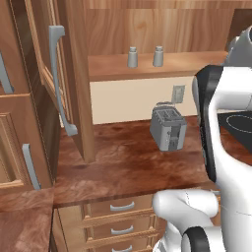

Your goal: Move the shaker and shaker from the cabinet to the dining counter.

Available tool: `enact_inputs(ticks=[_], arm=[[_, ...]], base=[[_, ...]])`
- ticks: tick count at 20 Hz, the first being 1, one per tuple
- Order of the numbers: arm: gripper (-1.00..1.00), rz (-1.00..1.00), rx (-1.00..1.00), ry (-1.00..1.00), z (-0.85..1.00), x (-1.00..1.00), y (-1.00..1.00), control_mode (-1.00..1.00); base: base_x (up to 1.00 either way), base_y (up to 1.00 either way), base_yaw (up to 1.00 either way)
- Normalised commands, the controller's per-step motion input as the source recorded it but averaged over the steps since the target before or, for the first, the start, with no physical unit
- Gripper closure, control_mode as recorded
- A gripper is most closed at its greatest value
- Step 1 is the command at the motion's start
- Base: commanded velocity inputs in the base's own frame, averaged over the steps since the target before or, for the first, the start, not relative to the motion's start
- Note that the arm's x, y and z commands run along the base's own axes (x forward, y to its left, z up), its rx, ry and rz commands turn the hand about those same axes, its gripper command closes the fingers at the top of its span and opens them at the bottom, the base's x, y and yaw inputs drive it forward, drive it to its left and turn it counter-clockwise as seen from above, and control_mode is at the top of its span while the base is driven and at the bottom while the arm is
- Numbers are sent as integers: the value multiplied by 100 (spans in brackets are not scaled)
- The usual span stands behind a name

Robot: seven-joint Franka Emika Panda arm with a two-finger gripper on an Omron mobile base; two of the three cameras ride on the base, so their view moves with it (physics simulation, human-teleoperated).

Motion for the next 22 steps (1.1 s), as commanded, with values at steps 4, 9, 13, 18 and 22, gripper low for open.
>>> enact_inputs(ticks=[4, 9, 13, 18, 22], arm=[[-100, -43, 7, -11, -9, 37, -22, -100], [-100, -37, 9, -3, -1, 26, -39, -100], [-100, -32, 7, 0, -3, 9, -51, -100], [-100, -31, 5, 0, -5, 1, -56, -100], [-100, -30, 2, -5, -9, -7, -54, -100]], base=[[0, 0, 0], [0, 0, 0], [0, 0, 0], [0, 0, 0], [0, 0, 0]])
